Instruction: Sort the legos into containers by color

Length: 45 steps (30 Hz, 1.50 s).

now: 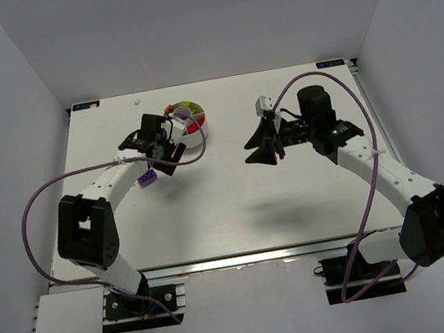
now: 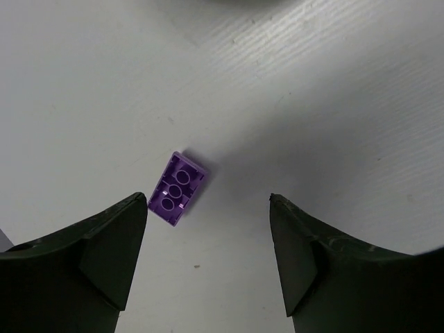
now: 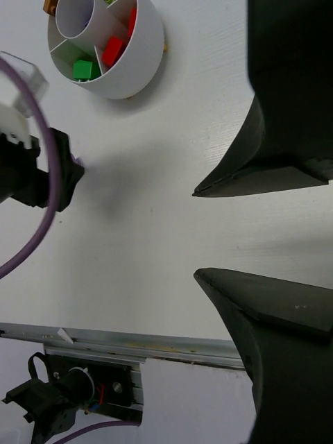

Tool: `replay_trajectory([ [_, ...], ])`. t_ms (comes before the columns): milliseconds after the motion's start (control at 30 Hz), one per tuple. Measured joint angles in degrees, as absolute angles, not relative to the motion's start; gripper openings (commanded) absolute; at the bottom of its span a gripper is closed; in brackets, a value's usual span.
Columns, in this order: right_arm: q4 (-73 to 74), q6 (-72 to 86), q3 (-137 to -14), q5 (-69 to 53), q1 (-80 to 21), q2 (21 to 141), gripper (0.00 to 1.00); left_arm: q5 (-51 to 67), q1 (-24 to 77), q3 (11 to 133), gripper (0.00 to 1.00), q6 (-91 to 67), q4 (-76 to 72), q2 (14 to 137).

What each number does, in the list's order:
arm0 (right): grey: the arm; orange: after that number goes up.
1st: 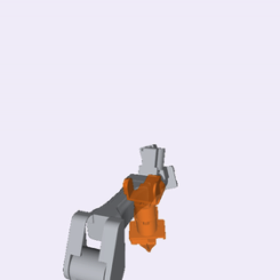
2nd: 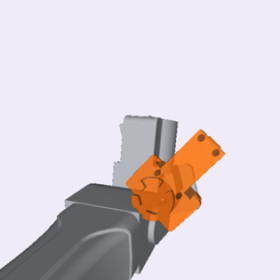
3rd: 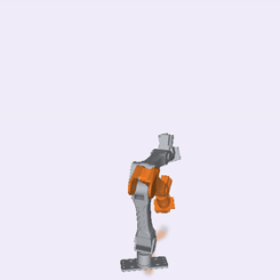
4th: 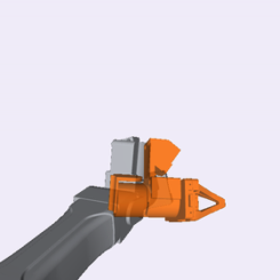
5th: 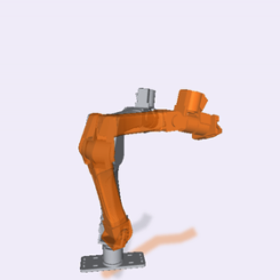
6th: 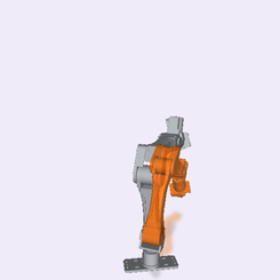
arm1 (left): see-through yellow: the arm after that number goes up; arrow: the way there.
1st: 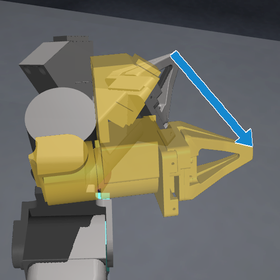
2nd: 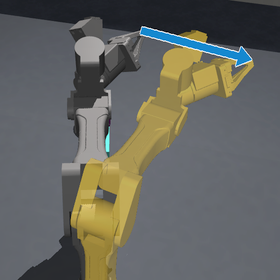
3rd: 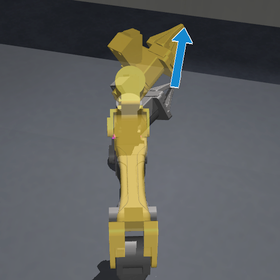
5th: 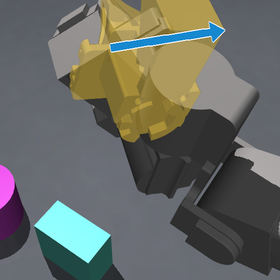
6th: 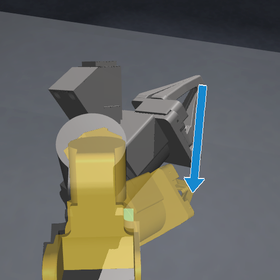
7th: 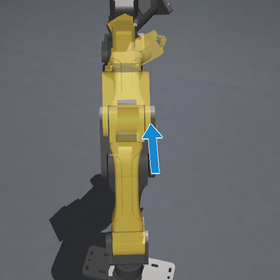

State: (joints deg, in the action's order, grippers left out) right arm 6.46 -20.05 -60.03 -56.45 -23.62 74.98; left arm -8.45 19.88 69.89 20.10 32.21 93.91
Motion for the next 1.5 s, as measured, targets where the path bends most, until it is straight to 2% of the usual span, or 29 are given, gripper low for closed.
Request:
replay_trajectory([
  [367, 6.24, -20.18, -59.09, -56.82, -23.59, 74.52, 0.55, -11.22, 20.01, 74.39, 0.82, 30.55, 38.20, 109.93],
  [867, 5.74, -19.97, -58.35, -56.80, -23.59, 73.82, 0.55, -16.08, 19.42, 75.26, 0.82, 34.28, 36.77, 110.34],
  [1133, 5.37, -19.53, -58.22, -56.82, -23.46, 72.82, 0.55, -14.41, 14.09, 73.76, 0.82, 36.97, 36.84, 110.08],
  [1500, 3.88, -18.52, -57.71, -57.19, -22.92, 71.55, 0.55, -12.10, 12.64, 73.54, 0.71, 38.87, 36.84, 110.08],
])
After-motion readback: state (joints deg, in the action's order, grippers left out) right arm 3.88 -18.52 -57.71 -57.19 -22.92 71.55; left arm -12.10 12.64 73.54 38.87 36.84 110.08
